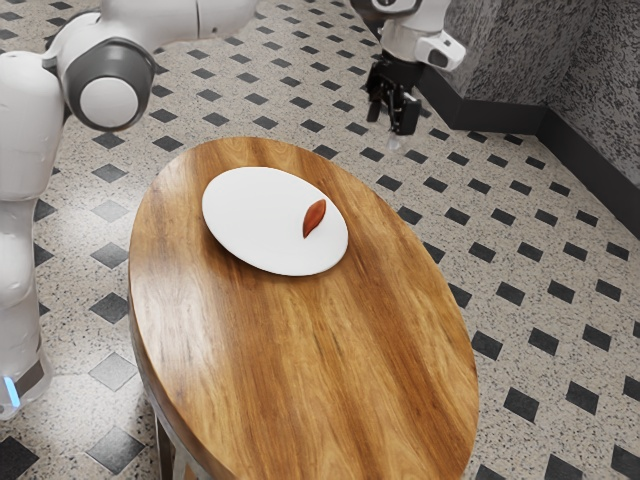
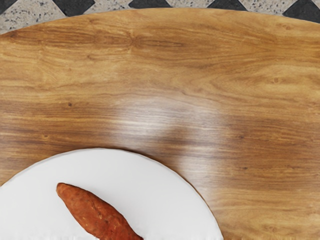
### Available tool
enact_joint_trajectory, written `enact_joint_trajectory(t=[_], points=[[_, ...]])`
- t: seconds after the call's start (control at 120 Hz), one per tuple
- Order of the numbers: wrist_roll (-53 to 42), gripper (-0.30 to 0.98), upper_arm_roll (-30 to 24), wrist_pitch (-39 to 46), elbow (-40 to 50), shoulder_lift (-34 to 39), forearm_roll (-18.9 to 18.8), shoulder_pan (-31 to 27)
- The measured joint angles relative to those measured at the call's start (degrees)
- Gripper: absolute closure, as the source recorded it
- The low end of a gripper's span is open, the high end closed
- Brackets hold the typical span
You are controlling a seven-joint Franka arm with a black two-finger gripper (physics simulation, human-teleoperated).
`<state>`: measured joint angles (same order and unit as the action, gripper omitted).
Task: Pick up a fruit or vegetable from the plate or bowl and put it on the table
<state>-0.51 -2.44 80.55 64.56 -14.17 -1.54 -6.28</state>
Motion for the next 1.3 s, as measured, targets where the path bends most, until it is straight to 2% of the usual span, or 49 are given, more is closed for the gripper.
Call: enact_joint_trajectory(t=[0.183, 0.475, 0.792, 1.3], points=[[3.9, 0.00, 0.1, -2.1, 0.7, -0.5, 2.2, -3.6], [9.0, 0.00, 0.1, -0.5, 13.3, -1.0, 4.1, -7.8], [12.4, 0.00, 0.3, 3.4, 21.4, -0.3, 4.9, -9.8], [15.5, 0.00, -0.4, 5.9, 24.4, 0.0, 5.5, -10.8]])
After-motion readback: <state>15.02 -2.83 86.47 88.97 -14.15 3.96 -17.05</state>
